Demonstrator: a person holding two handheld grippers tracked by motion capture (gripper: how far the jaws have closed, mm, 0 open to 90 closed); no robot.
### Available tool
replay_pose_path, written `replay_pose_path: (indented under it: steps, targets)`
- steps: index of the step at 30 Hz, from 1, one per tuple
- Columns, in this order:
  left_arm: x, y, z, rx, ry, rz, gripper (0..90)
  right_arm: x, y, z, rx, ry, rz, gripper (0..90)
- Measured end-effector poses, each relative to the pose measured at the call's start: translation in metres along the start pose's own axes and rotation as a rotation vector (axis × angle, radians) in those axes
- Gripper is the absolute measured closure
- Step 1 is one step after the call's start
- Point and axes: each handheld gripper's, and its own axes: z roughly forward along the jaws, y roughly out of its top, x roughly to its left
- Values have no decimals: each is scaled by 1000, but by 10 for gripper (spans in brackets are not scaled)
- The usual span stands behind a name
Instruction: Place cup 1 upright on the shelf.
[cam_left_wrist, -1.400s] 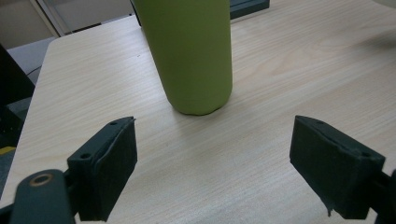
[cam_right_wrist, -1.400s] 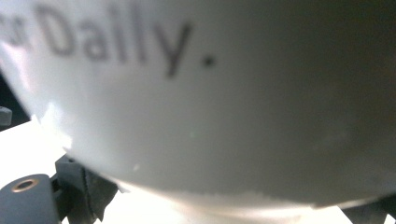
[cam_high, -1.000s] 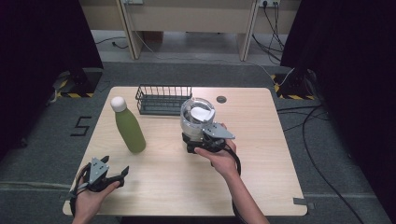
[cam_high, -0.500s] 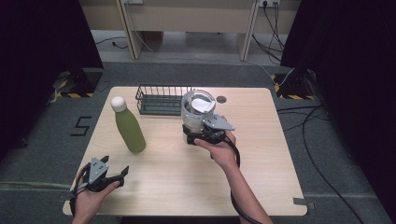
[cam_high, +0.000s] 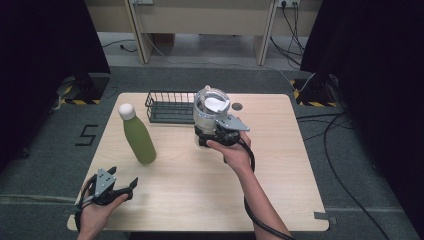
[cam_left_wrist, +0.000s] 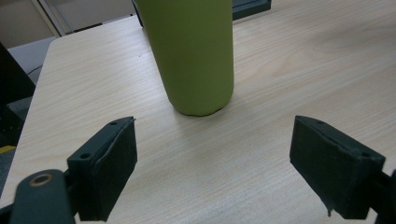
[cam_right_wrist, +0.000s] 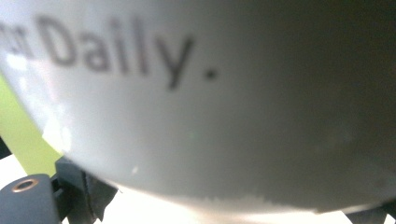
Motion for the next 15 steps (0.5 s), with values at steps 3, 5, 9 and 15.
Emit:
replay_pose_path:
  steps: [3, 5, 9, 15]
  targets:
    - [0, 0, 0, 0, -1, 1, 143, -1, 3, 3, -4, 1, 2, 101]
    - [0, 0, 0, 1, -2, 1, 144, -1, 6, 5, -1, 3, 3, 101]
    - [0, 0, -1, 0, 0, -1, 144, -2, 7, 8, 0, 1, 1, 101]
    - [1, 0, -2, 2, -3, -4, 144, -5, 11, 11, -2, -5, 4, 101]
